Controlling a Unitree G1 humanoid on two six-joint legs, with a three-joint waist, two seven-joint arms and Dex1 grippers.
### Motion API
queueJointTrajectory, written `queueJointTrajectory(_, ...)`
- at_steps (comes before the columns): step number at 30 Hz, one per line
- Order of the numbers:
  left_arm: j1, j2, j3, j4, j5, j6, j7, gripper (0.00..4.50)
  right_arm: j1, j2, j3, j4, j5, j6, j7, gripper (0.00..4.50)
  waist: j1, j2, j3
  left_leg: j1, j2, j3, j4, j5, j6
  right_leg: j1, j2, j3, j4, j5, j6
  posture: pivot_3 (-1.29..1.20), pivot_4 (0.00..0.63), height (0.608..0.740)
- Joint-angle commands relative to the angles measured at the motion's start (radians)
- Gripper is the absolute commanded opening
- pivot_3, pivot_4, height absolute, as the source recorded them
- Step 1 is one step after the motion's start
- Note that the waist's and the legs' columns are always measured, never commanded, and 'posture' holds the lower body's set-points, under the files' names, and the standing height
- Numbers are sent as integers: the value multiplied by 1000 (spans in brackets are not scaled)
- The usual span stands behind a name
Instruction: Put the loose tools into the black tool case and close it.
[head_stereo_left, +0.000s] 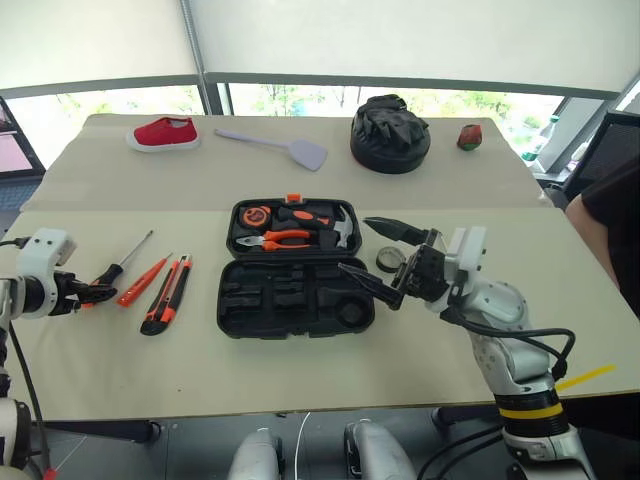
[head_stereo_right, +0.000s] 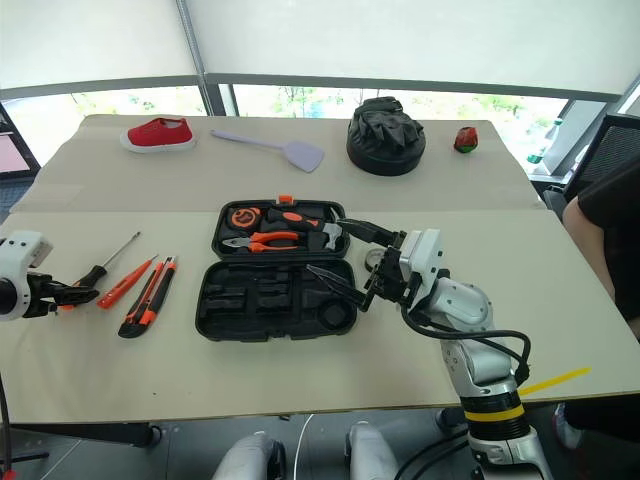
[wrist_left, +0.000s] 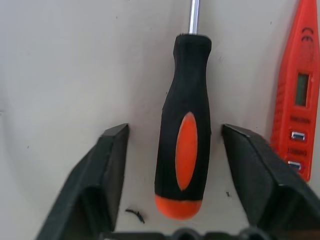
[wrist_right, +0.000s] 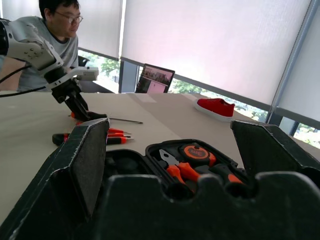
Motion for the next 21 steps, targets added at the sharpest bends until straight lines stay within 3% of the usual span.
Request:
queueJointTrajectory(1,20,-8,27,3,12,-2,-3,1750,3,-5,-28,-15,7,-39,17,4500,1,0,0,0,0,0,0,0,0,0,0,0,0,0,0,0,150,740)
queueJointTrajectory(3,16,-15,69,12,4,-25,25,1004,19,-4,-29,-18,4,-48,22,4500,1,0,0,0,0,0,0,0,0,0,0,0,1,0,0,0,150,740)
queueJointTrajectory(4,12,-18,92,17,-2,-34,39,853,24,-3,-29,-19,3,-51,23,4500,1,0,0,0,0,0,0,0,0,0,0,0,1,0,0,0,150,740)
queueJointTrajectory(8,-66,-8,242,-16,-72,-137,65,854,67,-7,-38,-45,17,-45,22,4500,2,-3,0,-2,1,-1,2,0,0,-1,0,-1,1,0,0,0,150,740)
queueJointTrajectory(10,-75,-14,270,-185,-144,-191,-57,854,85,-23,-42,-51,18,-44,38,4500,4,-5,0,-5,1,-4,4,0,0,-2,1,-2,2,0,0,0,150,740)
queueJointTrajectory(14,-8,-5,205,-489,-202,-246,-280,854,89,-66,-72,-30,10,-62,64,4500,16,-4,1,-12,0,-5,12,-1,2,0,-1,-2,3,2,3,0,150,740)
queueJointTrajectory(16,-35,-24,98,-613,-177,-217,-308,854,114,-124,-78,-20,-37,-143,130,4500,15,0,1,-10,-1,-2,13,-3,5,2,-2,2,1,3,5,0,150,740)
queueJointTrajectory(21,-99,-146,-159,-765,-18,-283,-298,854,172,-136,-127,-22,-7,-124,98,4500,26,1,1,-8,-2,-2,13,-3,5,2,1,4,0,1,5,0,150,740)
